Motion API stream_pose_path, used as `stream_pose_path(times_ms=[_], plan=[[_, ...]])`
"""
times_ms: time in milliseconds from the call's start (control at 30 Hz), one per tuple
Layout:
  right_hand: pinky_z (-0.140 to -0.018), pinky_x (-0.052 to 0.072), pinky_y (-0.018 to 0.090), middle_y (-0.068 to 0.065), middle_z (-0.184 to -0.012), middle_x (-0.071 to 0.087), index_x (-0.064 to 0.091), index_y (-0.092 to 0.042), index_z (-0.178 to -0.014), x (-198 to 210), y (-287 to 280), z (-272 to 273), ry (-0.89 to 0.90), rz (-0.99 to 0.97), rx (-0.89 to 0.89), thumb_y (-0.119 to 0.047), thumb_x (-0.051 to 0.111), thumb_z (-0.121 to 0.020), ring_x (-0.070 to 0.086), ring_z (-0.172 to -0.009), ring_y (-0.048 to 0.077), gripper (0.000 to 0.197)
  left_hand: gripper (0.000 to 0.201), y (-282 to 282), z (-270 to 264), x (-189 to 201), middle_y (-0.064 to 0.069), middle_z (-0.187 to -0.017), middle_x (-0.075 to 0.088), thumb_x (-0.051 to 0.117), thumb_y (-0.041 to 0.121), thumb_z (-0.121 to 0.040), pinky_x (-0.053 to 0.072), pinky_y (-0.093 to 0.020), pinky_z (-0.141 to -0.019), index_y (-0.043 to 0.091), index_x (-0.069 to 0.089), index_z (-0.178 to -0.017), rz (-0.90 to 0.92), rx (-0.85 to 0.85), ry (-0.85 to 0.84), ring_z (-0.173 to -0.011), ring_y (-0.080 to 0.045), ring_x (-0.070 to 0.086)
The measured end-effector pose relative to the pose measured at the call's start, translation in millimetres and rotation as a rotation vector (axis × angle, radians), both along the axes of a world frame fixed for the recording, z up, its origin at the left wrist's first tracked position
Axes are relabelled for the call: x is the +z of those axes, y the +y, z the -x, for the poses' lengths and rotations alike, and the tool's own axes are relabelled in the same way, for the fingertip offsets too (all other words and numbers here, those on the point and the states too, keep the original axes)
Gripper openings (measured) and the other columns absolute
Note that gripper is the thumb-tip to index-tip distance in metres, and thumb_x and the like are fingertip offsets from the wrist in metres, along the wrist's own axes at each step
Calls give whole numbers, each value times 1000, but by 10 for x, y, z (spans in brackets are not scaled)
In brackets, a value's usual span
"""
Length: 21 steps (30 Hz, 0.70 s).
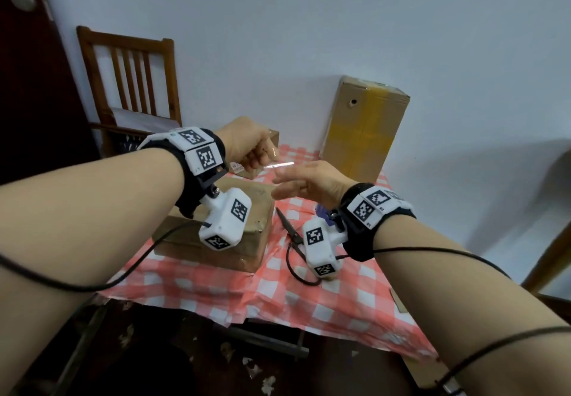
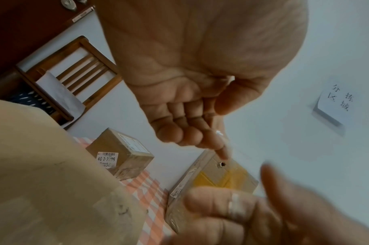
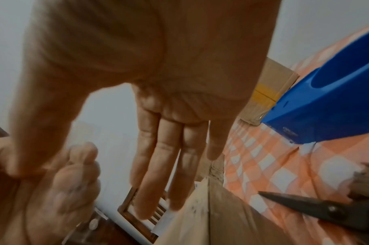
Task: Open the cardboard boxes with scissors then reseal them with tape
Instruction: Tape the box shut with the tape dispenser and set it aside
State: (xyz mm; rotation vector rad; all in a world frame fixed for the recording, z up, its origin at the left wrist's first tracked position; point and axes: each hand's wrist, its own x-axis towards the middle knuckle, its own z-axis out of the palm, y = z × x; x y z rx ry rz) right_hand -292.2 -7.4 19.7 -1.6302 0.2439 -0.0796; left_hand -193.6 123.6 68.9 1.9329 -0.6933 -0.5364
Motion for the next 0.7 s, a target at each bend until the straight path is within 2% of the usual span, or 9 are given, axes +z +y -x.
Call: stream_pose_path(times_ms=[100,167,267,367,467,533,567,633,700], plan=[[-64,58,24,21,-68,63,64,5,-79,-6,-7,84,45,41,-12,-2,70,-80,68,-61,20,8,28,83,-38,-6,-7,-45,55,38,0,-83,38,-23,-48,-1,63,-70,20,54,22,-35,-15,45],[-65,58,27,8,-62,68,66,-2,-76,-16,-31,114,76,46,-79,-4,69,-83,68,-57,15,8,27,132,-51,-18,-4,-47,56,38,3,-87,35,-21,-46,2,60,-71,-14,62,42,-41,-15,44],[-65,58,30,7,-63,69,68,-2,-79,-29,-71,112,78,17,-183,-9,73,-80,67,-57,17,9,22,207,-64,-77,-3,-62,48,34,4,-90,26,-20,-47,11,49,-76,-96,20,133,-52,-13,33],[-61,58,30,9,-60,68,68,2,-79,23,-88,120,96,78,-234,-6,74,-80,66,-52,17,10,12,318,-40,-101,-12,-74,70,34,9,-89,36,-26,-55,7,46,-91,-85,63,151,-55,-19,43],[-62,58,32,11,-60,64,65,1,-79,98,-43,98,123,119,-231,-2,69,-82,64,-50,18,7,22,384,-51,-132,-21,-101,69,37,18,-91,43,-28,-62,7,43,-109,-86,87,139,-65,-22,52],[-63,58,35,11,-62,54,59,0,-78,143,-52,68,126,128,-291,1,62,-86,60,-50,18,8,30,423,-71,-150,-15,-117,57,46,25,-90,49,-33,-71,13,44,-117,-182,117,54,-87,-26,58],[-62,58,36,11,-63,49,56,0,-77,167,-82,65,121,125,-334,2,59,-87,57,-49,19,11,36,443,-84,-173,-11,-123,51,53,29,-86,50,-37,-77,15,47,-119,-271,98,-16,-100,-29,55],[-56,58,34,11,-65,46,54,-1,-78,197,-159,56,109,130,-388,1,55,-90,54,-51,20,12,51,451,-66,-233,-5,-132,45,64,38,-82,45,-39,-88,18,51,-127,-455,-2,-155,-116,-28,46],[-54,57,33,12,-71,52,55,0,-90,186,-166,36,106,141,-423,-1,53,-93,57,-55,22,4,64,401,32,-333,0,-130,50,70,56,-75,41,-33,-93,21,54,-126,-537,-107,-193,-118,-22,49]])
